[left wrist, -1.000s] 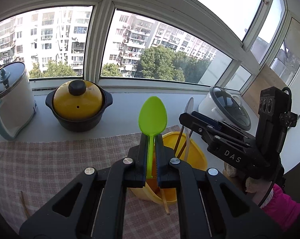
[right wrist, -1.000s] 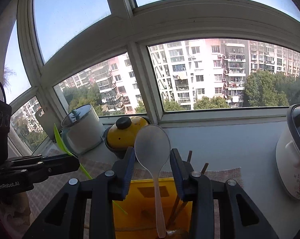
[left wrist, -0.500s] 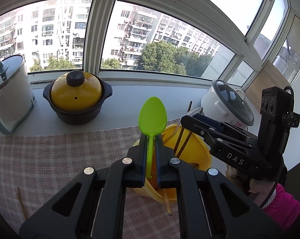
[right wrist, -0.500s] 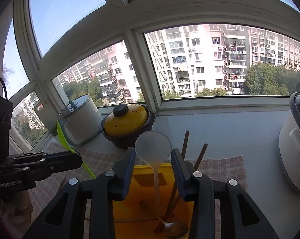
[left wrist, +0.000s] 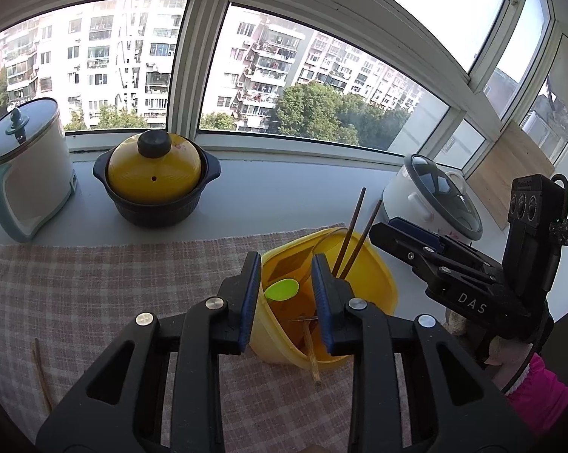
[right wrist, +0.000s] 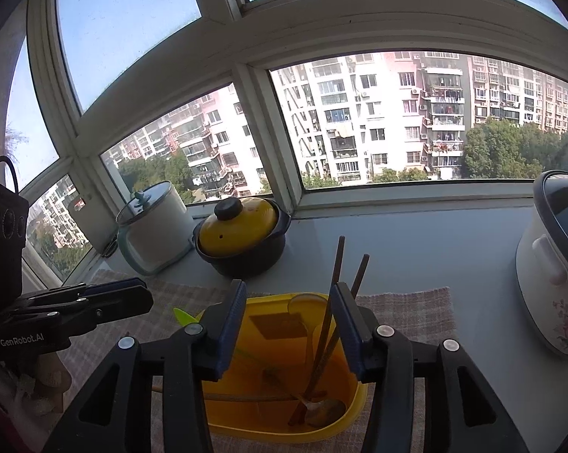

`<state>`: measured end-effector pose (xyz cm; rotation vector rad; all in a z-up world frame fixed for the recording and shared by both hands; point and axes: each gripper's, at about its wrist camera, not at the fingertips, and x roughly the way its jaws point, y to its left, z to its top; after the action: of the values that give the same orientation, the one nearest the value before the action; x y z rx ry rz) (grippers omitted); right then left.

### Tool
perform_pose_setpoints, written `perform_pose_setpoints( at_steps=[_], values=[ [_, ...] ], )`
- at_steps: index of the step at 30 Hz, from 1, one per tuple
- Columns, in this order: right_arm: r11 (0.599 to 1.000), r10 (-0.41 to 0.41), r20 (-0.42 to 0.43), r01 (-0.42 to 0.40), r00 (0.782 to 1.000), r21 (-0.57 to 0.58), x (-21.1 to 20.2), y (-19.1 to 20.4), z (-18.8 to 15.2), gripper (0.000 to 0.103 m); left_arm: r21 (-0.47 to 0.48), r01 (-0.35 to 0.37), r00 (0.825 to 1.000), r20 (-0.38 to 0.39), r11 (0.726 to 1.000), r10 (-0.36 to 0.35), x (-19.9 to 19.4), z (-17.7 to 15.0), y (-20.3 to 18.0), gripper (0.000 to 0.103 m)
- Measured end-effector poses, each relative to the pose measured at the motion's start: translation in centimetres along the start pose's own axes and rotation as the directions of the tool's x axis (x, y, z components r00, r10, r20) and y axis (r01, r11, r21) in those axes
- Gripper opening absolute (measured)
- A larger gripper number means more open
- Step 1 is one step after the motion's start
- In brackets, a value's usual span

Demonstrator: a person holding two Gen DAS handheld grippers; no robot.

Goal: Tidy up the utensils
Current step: 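Open the left tool to drop the green spoon while the right tool releases the clear spoon, then move both open tools back over the chopsticks and fork on the cloth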

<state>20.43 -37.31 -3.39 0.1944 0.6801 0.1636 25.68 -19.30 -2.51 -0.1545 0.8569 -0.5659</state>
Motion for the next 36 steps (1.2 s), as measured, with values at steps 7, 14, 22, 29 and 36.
perform_pose_setpoints(
  at_steps=[7,14,22,29,36],
  values=[
    [1.0,0.001,0.008,-0.001,1.0,-0.008,-1.3,-0.1,-0.5,0.055,-0.02,-0.018,1.0,0.024,1.0,0.018,-1.7,-0.8,0.4,0.026],
    [1.0,0.006,0.037,-0.006,0.999,-0.009,-3.1,0.4,-1.1,0.075,-0.017,-0.062,0.997,0.037,0.998,0.063,-4.0,-1.8,1.9,0.027],
    [0.999,0.023,0.067,-0.02,0.997,-0.049,-5.0,2.8,-2.0,0.095,-0.029,-0.137,0.99,0.038,0.99,0.138,-7.6,-3.7,6.1,0.028],
    [0.996,0.03,0.063,-0.024,0.998,-0.087,-5.8,6.0,-3.3,0.103,-0.073,-0.226,0.973,0.029,0.971,0.229,-10.5,-6.1,11.6,0.03],
    [0.996,0.03,0.059,-0.025,0.998,-0.08,-5.6,9.2,-4.8,0.103,-0.123,-0.277,0.961,-0.041,0.953,0.274,-12.0,-9.3,16.8,0.031]
  ],
)
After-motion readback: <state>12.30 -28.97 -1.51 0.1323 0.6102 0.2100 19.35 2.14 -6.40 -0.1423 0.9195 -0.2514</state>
